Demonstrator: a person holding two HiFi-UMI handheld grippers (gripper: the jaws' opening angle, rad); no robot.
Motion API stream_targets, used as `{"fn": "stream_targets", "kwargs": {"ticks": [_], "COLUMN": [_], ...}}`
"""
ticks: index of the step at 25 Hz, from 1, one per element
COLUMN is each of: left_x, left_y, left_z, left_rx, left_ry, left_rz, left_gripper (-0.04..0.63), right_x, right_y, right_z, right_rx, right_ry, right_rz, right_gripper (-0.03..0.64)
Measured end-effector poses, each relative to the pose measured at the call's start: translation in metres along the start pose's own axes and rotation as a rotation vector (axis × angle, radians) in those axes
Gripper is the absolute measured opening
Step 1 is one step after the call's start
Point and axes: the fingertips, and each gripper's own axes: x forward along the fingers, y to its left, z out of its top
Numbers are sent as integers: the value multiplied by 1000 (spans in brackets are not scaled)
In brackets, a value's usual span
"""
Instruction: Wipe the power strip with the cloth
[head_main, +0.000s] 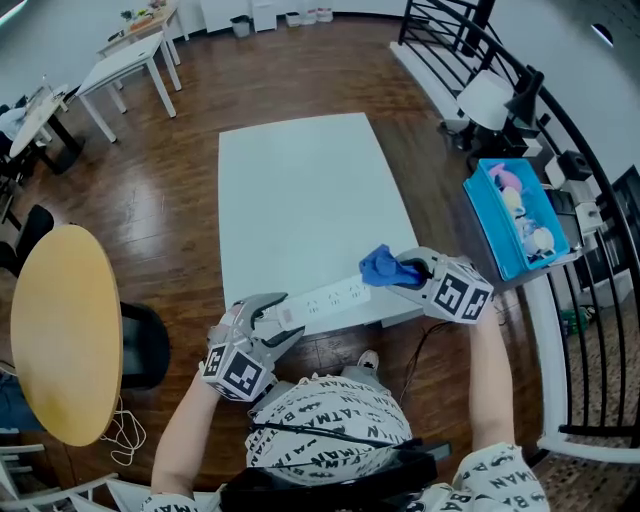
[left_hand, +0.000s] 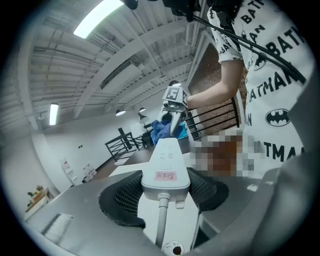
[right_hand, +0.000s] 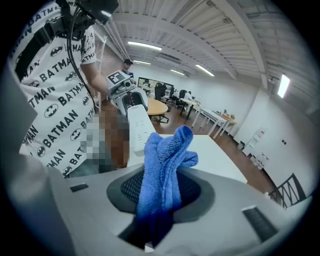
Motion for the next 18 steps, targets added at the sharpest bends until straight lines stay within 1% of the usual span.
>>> {"fn": "stream_targets", "kwargs": {"ticks": [3,7,12,15,18], "left_x": [1,7,14,16,19], "left_y": [7,16,29,39,46], "left_z": [-1,-2,-5,-5,-6], "left_rx": [-36,-76,-123,-181,-238], "left_ry": [-7,0,25,29,21], "left_rz": [34,84,160,211,240], "left_gripper": [282,281,282,282,281], "right_x": [3,5,13,18,23], "right_y": [-1,-8,-18,-23,-26], "right_z": [3,0,-3,-2,4], "right_rx": [34,82,200,281,359], "right_ry": [-24,-23,16,18,-3], "right_rz": [-37,-106,-230,-311,-371], "right_gripper": [137,137,137,137,137]}}
